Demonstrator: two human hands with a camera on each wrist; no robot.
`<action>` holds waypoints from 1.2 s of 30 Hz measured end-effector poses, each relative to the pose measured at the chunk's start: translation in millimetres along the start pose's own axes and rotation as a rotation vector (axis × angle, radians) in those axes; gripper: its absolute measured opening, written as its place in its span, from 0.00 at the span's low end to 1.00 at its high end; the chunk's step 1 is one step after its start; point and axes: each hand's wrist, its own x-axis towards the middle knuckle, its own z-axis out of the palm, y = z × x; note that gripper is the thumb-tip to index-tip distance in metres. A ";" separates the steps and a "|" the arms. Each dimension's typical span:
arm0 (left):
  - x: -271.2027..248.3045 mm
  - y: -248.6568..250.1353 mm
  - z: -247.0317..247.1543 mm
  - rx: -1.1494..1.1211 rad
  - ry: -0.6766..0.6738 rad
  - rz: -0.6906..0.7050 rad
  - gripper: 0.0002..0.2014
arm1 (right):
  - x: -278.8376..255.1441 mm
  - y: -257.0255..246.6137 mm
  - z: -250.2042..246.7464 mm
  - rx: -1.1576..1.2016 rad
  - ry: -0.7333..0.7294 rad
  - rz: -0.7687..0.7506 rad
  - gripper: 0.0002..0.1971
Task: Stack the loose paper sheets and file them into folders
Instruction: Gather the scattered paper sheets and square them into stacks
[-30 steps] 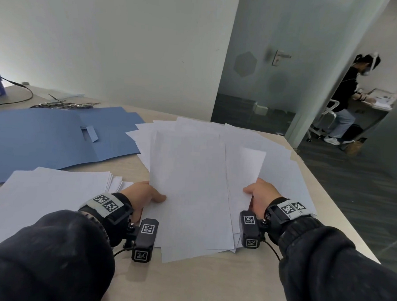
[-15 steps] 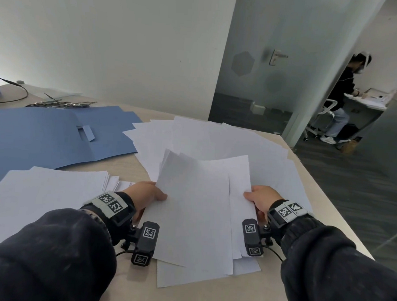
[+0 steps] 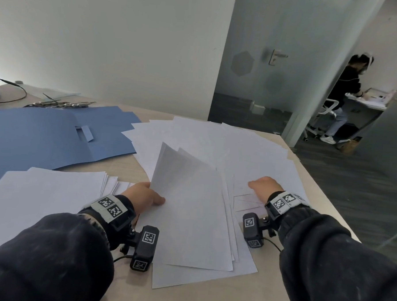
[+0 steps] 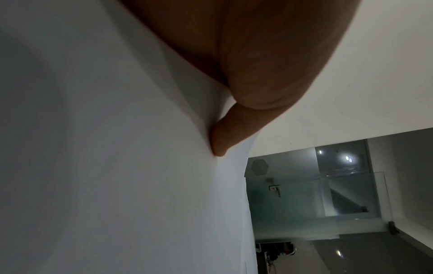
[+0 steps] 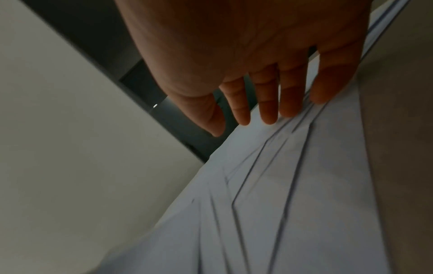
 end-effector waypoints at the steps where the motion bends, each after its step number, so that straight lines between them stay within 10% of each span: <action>1: 0.3 -0.1 -0.2 0.003 0.003 0.001 0.15 | 5.9 4.3 -6.1 -0.010 0.016 0.041 0.15; 23: 2.0 0.1 1.3 -0.023 -0.027 0.025 0.27 | 62.5 0.5 -8.3 -0.408 0.006 0.171 0.60; 36: -2.9 3.0 1.6 -0.013 -0.034 0.031 0.27 | 62.6 -5.6 -9.9 -0.353 -0.042 0.170 0.58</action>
